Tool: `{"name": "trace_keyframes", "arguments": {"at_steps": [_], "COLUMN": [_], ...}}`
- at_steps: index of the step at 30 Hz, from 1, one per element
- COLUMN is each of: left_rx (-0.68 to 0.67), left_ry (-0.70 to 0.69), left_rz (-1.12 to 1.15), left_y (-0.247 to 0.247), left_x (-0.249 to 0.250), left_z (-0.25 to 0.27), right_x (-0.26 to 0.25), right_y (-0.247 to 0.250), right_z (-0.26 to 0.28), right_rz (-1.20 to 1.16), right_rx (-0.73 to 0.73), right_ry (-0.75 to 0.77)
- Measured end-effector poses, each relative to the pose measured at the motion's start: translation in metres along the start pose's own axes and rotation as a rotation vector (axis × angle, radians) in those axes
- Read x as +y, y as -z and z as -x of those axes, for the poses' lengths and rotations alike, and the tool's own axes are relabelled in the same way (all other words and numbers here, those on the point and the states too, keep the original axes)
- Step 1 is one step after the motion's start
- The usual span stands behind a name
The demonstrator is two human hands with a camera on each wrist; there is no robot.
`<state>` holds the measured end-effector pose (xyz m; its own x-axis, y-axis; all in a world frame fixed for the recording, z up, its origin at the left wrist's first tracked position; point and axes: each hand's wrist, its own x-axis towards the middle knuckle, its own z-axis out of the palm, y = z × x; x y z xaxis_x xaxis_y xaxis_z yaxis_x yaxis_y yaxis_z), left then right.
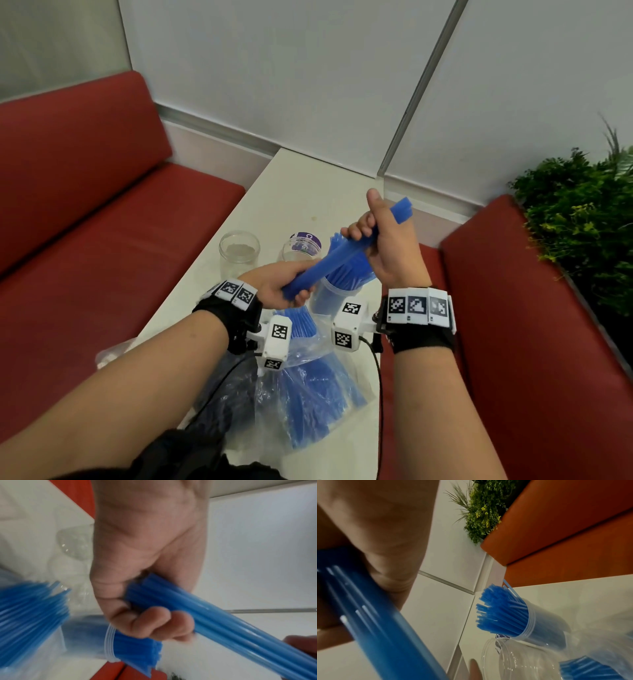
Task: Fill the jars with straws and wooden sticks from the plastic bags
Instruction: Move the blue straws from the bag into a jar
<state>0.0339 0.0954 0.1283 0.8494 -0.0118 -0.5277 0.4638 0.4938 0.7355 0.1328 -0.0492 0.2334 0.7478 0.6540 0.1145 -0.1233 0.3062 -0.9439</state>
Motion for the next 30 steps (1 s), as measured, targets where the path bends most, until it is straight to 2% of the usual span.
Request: {"name": "trace_keyframes", "arguments": {"at_steps": [2,4,7,11,16,20,22,25,27,30], "left_rx": [0.128,0.186,0.176,0.120,0.254,0.287,0.312,0.306,0.332,0.380], "left_ry": [0.021,0.047,0.089,0.075,0.028,0.048,0.049,-0.024,-0.093,-0.161], "left_rz": [0.243,0.378,0.370,0.451,0.490,0.389,0.327,0.302,0.285,0.163], "left_y": [0.001,0.001,0.003,0.004,0.004,0.005,0.011,0.019,0.020,0.017], "left_x": [-0.007,-0.013,-0.021,-0.021,-0.022,-0.023,-0.026,-0.032,-0.033,-0.037], "left_z": [-0.008,-0.013,-0.017,-0.020,-0.024,-0.026,-0.027,-0.030,-0.034,-0.043], "right_x": [0.002,0.003,0.005,0.014,0.018,0.023,0.020,0.009,0.001,-0.007], "right_y": [-0.007,-0.009,-0.009,-0.011,-0.006,-0.004,0.005,0.021,0.029,0.038], "right_z": [0.000,0.000,0.001,0.003,-0.001,-0.003,-0.005,-0.009,-0.013,-0.021], "right_rz": [0.074,0.119,0.129,0.126,0.116,0.156,0.293,0.574,0.598,0.590], "right_rx": [0.005,0.001,-0.015,-0.016,-0.023,-0.030,-0.065,-0.199,-0.250,-0.197], "right_ry": [0.039,0.054,0.050,0.023,0.030,-0.029,-0.104,-0.273,-0.378,-0.391]}}
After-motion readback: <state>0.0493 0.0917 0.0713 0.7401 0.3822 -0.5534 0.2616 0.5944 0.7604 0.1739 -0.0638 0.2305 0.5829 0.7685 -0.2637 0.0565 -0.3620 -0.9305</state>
